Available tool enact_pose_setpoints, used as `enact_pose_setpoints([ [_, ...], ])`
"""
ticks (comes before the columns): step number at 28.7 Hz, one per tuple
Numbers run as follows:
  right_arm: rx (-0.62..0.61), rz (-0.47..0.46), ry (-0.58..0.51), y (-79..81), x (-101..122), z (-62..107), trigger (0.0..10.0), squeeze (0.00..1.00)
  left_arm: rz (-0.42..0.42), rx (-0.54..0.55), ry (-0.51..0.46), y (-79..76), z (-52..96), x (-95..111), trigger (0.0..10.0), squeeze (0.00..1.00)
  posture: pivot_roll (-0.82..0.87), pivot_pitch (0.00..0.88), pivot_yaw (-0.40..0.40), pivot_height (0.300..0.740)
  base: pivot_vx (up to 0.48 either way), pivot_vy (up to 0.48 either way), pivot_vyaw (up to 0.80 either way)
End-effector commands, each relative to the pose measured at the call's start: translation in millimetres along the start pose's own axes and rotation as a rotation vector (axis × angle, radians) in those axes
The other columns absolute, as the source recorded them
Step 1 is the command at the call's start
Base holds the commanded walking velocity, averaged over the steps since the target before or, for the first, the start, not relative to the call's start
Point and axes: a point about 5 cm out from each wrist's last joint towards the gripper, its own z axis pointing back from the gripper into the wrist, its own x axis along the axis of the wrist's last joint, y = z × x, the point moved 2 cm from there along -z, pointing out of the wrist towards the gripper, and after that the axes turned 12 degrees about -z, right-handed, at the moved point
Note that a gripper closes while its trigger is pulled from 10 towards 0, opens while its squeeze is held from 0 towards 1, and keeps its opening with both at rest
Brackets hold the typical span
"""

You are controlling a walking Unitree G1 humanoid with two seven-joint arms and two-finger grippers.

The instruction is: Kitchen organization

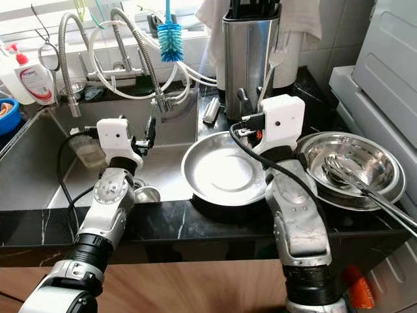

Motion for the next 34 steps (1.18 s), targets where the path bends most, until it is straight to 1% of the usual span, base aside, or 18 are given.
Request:
enact_pose_setpoints([
  [1, 0.001, -0.005, -0.016, 7.4, -1.4, 1.9, 10.0, 0.00, -0.015, 0.034, -0.035, 7.7, 0.2, 6.0, 10.0, 0.00, -0.31, 0.000, 0.149, 0.740, 0.000, 0.000, 0.00],
  [3, -0.026, -0.038, -0.020, 8.4, -4.5, 3.8, 10.0, 0.00, -0.019, 0.037, -0.035, 7.3, 0.8, 6.4, 10.0, 0.00, -0.30, 0.000, 0.151, 0.740, 0.000, 0.000, 0.00],
  [5, -0.026, -0.032, -0.027, 10.2, -4.9, 3.9, 10.0, 0.00, -0.020, 0.038, -0.036, 7.7, 1.2, 6.5, 10.0, 0.00, -0.30, 0.000, 0.156, 0.740, 0.000, 0.000, 0.00],
  [8, -0.039, -0.042, -0.036, 11.4, -5.0, 3.5, 10.0, 0.00, -0.043, 0.031, -0.050, 9.0, 0.4, 8.7, 10.0, 0.00, -0.30, 0.000, 0.157, 0.740, 0.000, 0.000, 0.00],
  [12, -0.045, -0.041, -0.047, 11.7, -4.7, 3.1, 10.0, 0.00, -0.042, 0.042, -0.051, 11.2, 0.3, 9.6, 10.0, 0.00, -0.30, 0.000, 0.153, 0.740, 0.000, 0.000, 0.00],
  [16, -0.051, -0.056, -0.047, 10.5, -5.1, 1.4, 10.0, 0.00, -0.040, 0.035, -0.051, 9.0, 1.7, 9.5, 10.0, 0.00, -0.30, 0.000, 0.151, 0.740, 0.000, 0.000, 0.00],
  [19, -0.048, -0.057, -0.043, 10.5, -5.6, 0.3, 10.0, 0.00, -0.024, 0.030, -0.039, 7.8, 1.6, 8.5, 10.0, 0.00, -0.30, 0.000, 0.151, 0.740, 0.000, 0.000, 0.00],
  [34, -0.059, -0.072, -0.029, 8.3, -7.5, -4.1, 10.0, 0.00, -0.021, 0.015, -0.026, 6.1, 2.6, 7.3, 10.0, 0.00, -0.30, 0.000, 0.150, 0.740, 0.000, 0.466, 0.00],
])
